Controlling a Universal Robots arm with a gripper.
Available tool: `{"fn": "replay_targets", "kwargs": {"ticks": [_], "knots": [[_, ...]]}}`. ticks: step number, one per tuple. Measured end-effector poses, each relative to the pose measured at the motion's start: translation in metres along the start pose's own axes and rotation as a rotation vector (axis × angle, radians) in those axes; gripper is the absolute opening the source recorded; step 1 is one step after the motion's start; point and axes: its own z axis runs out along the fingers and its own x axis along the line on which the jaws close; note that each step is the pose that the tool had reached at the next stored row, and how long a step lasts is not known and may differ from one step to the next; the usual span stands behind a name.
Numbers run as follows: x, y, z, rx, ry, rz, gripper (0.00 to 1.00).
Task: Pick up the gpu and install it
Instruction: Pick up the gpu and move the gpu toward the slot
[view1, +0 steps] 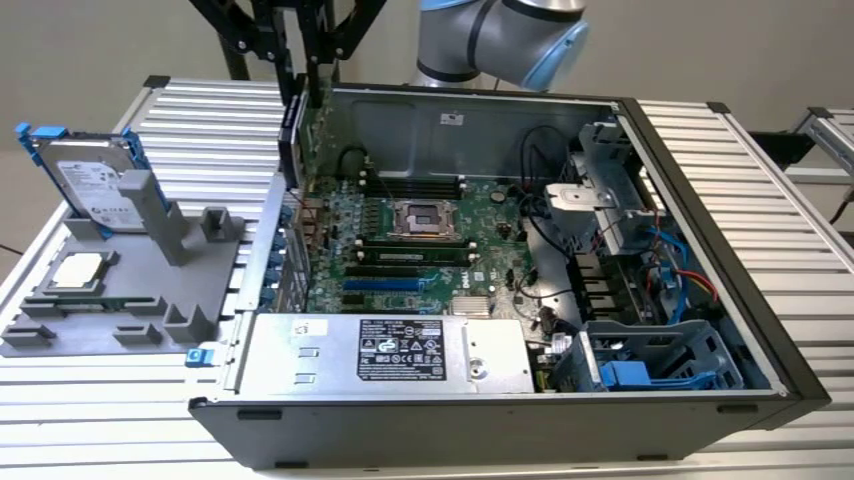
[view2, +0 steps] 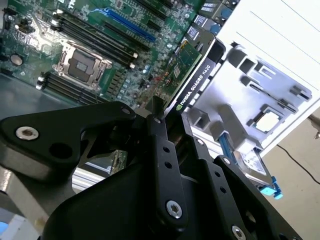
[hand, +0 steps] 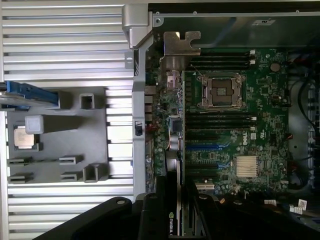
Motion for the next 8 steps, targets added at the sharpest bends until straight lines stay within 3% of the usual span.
{"fn": "replay_targets", "kwargs": {"ticks": [8], "knots": [[-0.0036,0.0001,0.0,0.0,0.0,0.0,0.0]]}}
